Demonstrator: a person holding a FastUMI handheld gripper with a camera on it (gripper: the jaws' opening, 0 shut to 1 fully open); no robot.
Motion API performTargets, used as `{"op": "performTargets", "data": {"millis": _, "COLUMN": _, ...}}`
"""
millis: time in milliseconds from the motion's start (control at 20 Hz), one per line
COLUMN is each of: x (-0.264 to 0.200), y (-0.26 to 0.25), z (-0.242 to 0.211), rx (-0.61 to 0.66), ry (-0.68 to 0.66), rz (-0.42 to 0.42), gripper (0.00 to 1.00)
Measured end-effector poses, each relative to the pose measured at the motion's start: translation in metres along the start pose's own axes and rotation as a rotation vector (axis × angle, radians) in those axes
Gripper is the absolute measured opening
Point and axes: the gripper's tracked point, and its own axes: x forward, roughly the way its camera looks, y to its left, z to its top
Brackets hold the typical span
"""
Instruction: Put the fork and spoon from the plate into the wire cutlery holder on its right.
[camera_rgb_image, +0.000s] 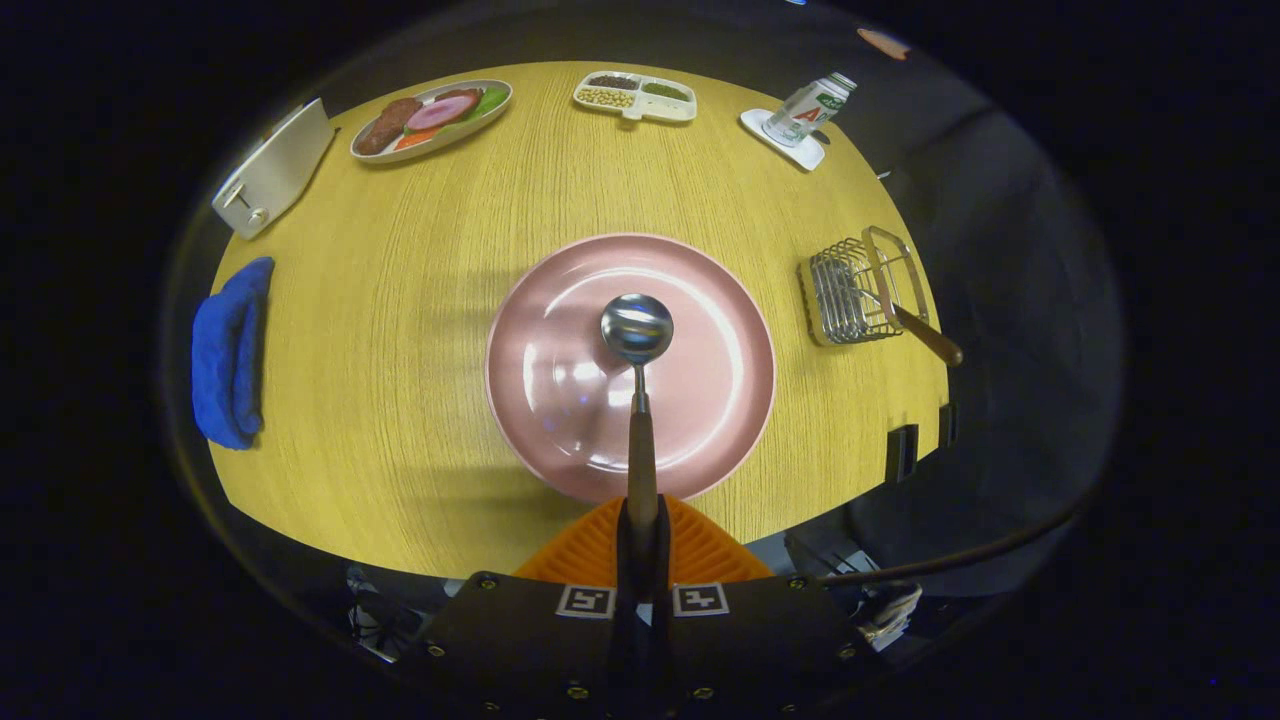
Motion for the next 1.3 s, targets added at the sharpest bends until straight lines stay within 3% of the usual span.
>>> {"op": "performTargets", "data": {"millis": 1300, "x": -0.044, "y": -0.143, "z": 0.065, "rx": 0.221, "ry": -0.076, "rz": -0.133, "gripper": 0.07}}
